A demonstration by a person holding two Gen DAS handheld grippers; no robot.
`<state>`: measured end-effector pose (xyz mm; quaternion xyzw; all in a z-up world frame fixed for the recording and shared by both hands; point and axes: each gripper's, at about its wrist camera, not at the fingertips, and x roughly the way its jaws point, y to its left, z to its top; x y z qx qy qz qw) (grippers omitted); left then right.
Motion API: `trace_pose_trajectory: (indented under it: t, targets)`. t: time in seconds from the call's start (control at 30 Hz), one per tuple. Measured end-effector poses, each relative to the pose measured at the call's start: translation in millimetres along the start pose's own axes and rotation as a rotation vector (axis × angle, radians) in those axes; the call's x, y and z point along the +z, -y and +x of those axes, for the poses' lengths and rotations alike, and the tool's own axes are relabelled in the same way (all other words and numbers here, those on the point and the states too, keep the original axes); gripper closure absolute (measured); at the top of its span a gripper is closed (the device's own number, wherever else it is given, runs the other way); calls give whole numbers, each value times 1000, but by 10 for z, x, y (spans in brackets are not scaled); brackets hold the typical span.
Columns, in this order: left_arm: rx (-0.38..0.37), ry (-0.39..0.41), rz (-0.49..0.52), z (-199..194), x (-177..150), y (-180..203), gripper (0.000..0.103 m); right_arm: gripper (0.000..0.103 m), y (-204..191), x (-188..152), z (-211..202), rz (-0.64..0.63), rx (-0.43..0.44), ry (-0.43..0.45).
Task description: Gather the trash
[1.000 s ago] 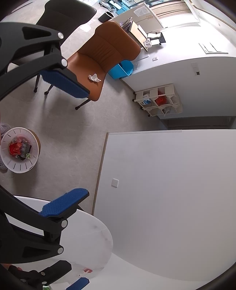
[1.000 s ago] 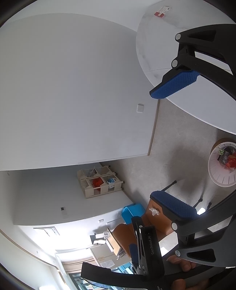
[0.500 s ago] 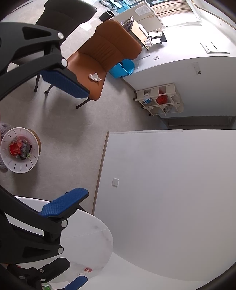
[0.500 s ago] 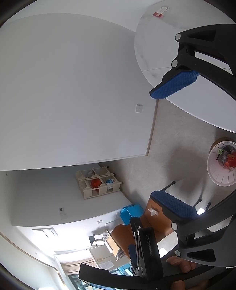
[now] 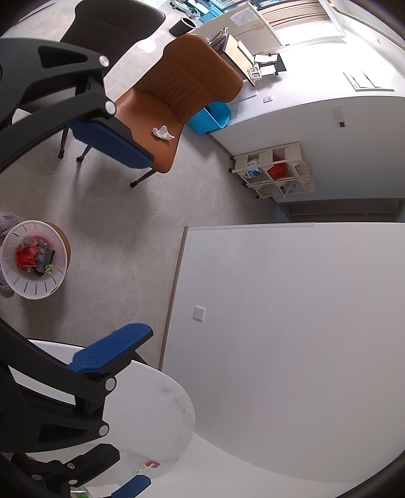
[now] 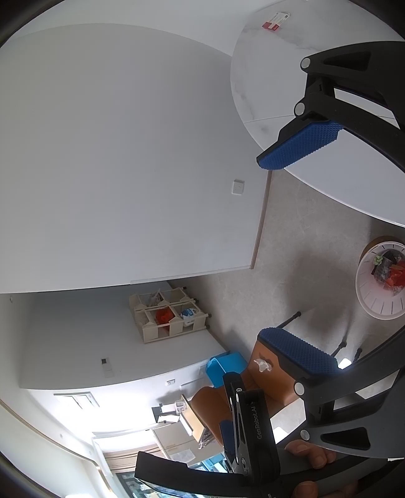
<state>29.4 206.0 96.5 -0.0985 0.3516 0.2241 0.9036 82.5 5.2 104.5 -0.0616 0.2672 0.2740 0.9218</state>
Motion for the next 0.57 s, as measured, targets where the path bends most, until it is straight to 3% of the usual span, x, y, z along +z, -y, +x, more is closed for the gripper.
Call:
trace_pose_trajectory:
  t: [0.57]
  targets:
    - [-6, -19, 6, 32, 7, -54, 8, 2, 10, -88, 42, 2, -11, -9]
